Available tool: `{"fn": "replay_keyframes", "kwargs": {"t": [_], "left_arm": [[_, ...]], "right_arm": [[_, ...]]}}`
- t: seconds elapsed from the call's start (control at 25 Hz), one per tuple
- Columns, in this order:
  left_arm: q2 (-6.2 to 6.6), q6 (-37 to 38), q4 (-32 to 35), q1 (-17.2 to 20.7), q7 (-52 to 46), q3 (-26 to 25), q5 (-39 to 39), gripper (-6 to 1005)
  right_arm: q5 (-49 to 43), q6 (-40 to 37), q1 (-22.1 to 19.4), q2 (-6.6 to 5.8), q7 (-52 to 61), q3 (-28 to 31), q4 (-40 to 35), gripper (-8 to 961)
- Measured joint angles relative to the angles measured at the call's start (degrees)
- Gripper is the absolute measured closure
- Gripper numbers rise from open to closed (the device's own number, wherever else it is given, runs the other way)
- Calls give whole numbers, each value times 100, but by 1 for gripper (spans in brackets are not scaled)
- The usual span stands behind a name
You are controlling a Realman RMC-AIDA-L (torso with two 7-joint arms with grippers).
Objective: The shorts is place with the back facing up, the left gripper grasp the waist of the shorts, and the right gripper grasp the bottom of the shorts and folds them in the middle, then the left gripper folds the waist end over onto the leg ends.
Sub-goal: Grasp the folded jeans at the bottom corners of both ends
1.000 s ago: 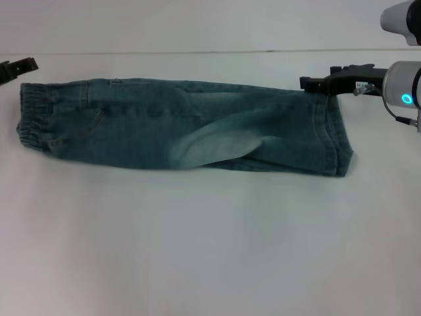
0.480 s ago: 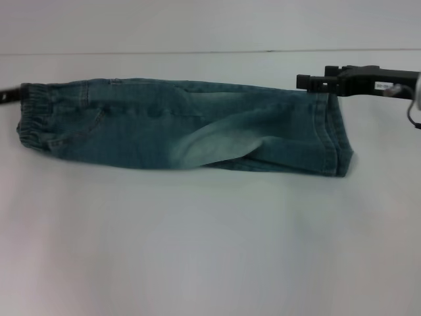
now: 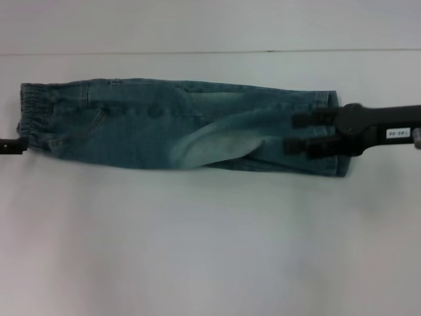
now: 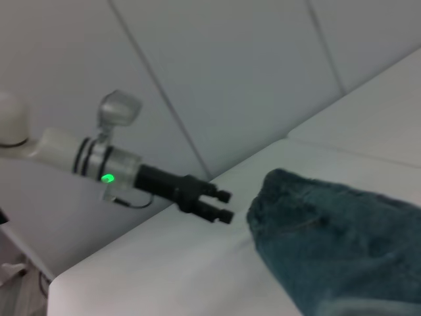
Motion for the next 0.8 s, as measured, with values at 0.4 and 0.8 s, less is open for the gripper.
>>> {"fn": "replay_keyframes", "kwargs": {"t": [0.4, 0.8], "left_arm": [[-74, -448, -224, -267, -42, 592, 248, 81], [-81, -918, -625, -584, -54, 605, 669, 82]], "right_arm": [[0, 41, -2, 207, -75, -151, 23, -2], [3, 124, 13, 266, -85, -154, 38, -3]]}}
